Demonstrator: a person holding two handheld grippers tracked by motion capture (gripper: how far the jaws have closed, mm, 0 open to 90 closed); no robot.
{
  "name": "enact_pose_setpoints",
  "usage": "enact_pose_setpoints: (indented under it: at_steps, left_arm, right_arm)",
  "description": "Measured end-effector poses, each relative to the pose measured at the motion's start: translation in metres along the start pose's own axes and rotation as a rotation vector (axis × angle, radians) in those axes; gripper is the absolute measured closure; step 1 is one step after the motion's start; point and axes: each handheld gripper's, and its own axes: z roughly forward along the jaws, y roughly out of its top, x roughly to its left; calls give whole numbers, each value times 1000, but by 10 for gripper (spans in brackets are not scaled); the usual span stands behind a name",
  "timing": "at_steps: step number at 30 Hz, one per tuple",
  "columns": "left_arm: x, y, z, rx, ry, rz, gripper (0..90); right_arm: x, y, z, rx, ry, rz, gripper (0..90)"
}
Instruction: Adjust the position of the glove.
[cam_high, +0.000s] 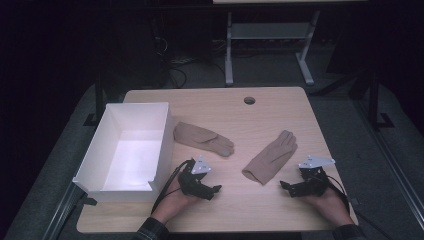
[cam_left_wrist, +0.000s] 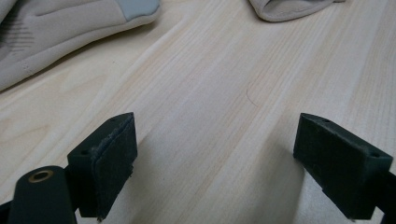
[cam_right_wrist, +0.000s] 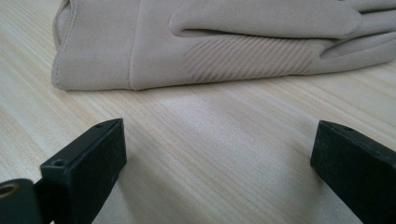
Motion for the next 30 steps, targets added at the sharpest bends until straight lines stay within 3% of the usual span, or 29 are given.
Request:
enact_pose_setpoints:
  at_steps: [7, 10, 11, 13, 19, 21, 22, 25, 26, 27, 28, 30]
  left_arm:
    - [1, -2, -2, 3, -15, 18, 129]
    - [1, -2, -2, -1, -15, 12, 129]
    - [0, -2, -2, -2, -15, 12, 129]
    - [0, -2, -2, -2, -13, 9, 128]
    - [0, -2, -2, -2, -7, 9, 128]
    - [1, -2, -2, -3, -5, 13, 128]
    - [1, -2, -2, -3, -5, 13, 127]
    - [0, -2, -2, -5, -5, 5, 127]
    - [0, -2, -2, -5, -5, 5, 127]
    - [-1, -1, -1, -8, -2, 0, 127]
    - [-1, -1, -1, -8, -2, 0, 127]
    - [-1, -1, -1, -4, -4, 9, 127]
  right_arm:
    - [1, -1, -1, 2, 2, 3, 32]
    - [1, 0, -4, 10, 4, 16, 91]
    - [0, 2, -6, 14, 19, 35, 158]
    - [0, 4, -9, 15, 46, 40, 195]
    - [8, 15, -12, 7, 80, 16, 350]
    - [10, 20, -13, 2, 91, -2, 454]
    - [10, 20, -13, 2, 91, -2, 454]
    - [16, 31, -13, -9, 147, -25, 709]
    - [16, 31, -13, -9, 147, -25, 709]
    - [19, 36, -11, -12, 159, -41, 789]
    - [19, 36, -11, -12, 159, -41, 789]
    - [21, 44, -8, -16, 195, -55, 875]
